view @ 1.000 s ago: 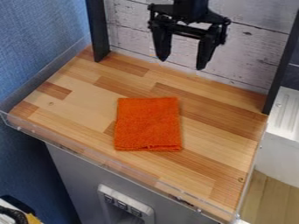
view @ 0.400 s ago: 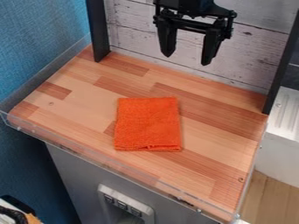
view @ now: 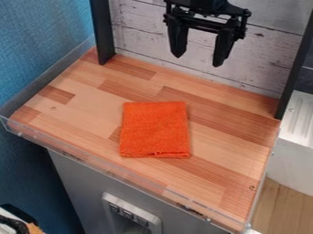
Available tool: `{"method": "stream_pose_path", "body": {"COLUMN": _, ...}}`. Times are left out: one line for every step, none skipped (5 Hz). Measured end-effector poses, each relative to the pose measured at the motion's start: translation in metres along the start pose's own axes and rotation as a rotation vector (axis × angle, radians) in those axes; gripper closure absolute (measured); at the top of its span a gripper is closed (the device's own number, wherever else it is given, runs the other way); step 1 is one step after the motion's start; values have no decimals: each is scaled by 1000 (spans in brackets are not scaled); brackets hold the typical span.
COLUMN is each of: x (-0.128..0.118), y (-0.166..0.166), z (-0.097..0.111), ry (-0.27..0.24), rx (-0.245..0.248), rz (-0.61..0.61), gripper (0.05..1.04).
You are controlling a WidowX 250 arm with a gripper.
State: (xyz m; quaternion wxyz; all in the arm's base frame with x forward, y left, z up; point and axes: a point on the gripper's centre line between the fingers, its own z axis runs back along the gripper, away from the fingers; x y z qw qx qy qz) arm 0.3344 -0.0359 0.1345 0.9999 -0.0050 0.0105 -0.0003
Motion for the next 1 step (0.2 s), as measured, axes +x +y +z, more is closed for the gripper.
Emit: {"method": "stream_pose_path", "body": {"x": 0, "y": 0, "z": -2, "ry": 6, "rx": 4, "rz": -8, "gripper": 85}}
